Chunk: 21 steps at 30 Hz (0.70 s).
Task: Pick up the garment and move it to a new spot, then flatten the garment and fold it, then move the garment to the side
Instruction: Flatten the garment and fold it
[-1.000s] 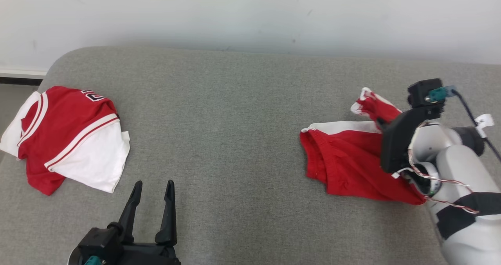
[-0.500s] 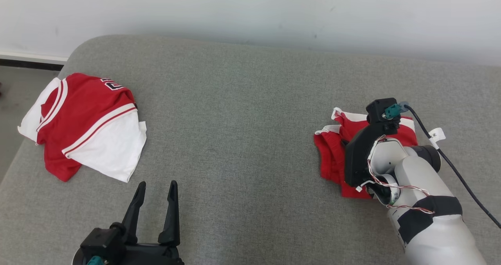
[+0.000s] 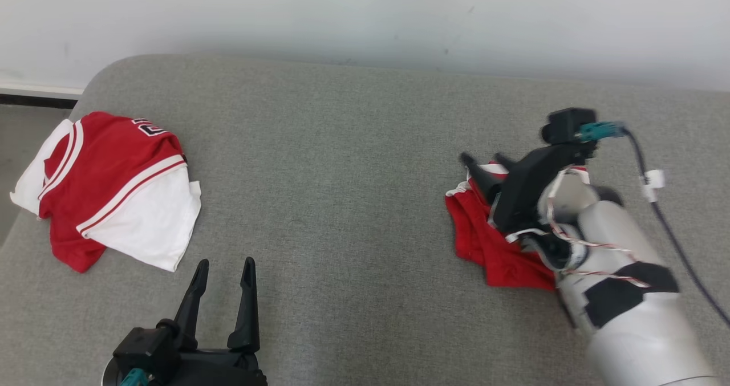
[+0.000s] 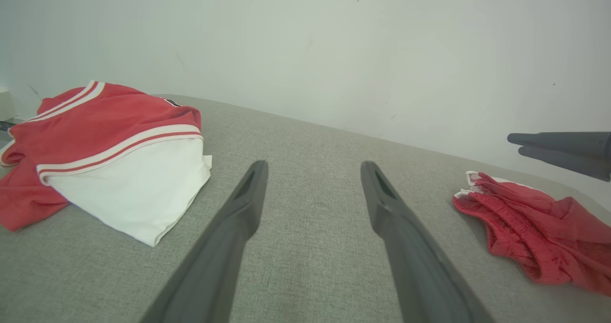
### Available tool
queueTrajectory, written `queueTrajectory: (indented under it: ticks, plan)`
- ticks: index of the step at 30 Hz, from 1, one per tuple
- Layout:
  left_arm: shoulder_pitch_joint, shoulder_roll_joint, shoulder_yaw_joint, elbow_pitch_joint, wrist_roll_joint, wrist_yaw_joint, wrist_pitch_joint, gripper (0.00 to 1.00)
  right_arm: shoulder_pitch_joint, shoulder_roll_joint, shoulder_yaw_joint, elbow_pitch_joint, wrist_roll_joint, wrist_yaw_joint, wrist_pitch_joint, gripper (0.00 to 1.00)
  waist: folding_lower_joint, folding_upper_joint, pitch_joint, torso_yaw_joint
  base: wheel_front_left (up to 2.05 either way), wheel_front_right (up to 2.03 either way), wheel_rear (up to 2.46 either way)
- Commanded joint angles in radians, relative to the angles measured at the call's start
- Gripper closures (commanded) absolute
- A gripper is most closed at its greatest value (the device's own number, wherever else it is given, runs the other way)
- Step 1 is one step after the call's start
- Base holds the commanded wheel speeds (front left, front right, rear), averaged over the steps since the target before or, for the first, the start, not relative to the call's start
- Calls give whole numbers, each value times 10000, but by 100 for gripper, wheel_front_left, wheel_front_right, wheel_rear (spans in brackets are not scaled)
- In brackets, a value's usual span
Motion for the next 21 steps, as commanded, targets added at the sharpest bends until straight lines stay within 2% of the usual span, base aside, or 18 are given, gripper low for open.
queueTrajectory:
  ticks: [1, 4, 6, 7, 8, 11, 14, 21]
  plan:
    - [-45, -2, 38, -18, 54, -18, -10, 0, 65, -685, -115, -132, -169, -23, -405, 0, 0, 0, -74, -111, 0, 0, 0]
    - [-12, 1, 8, 9, 51, -23, -8, 0, 454, -1433, -417, -15, -725, -23, -1071, 0, 0, 0, -169, -165, 0, 0, 0]
    - [1, -1, -7, 25, 46, -27, -10, 0, 614, -1677, -467, 101, -979, -23, -1217, 0, 0, 0, -193, -174, 0, 0, 0]
    - [11, -1, -18, 38, 44, -29, -8, 0, 762, -1828, -538, 208, -1189, -23, -1351, 56, 0, 0, -215, -186, 0, 0, 0]
    - [17, -1, -25, 50, 41, -33, -10, 0, 915, -1890, -599, 323, -1331, -23, -1440, 100, 0, 0, -234, -197, 0, 0, 0]
    - [47, -2, -24, 79, 43, -37, -8, 0, 1348, -1938, -432, 544, -1756, -23, -1555, 100, 0, 0, -268, -232, 0, 0, 0]
    - [73, 1, -12, 95, 44, -44, -8, 0, 1760, -1539, -87, 583, -1766, -23, -1704, 100, 0, 0, -283, -271, 0, 0, 0]
    - [101, -1, -35, 182, 66, -63, -8, 0, 2409, -718, 1804, 407, -1639, -23, -1866, 100, 0, 0, -412, -220, 0, 0, 0]
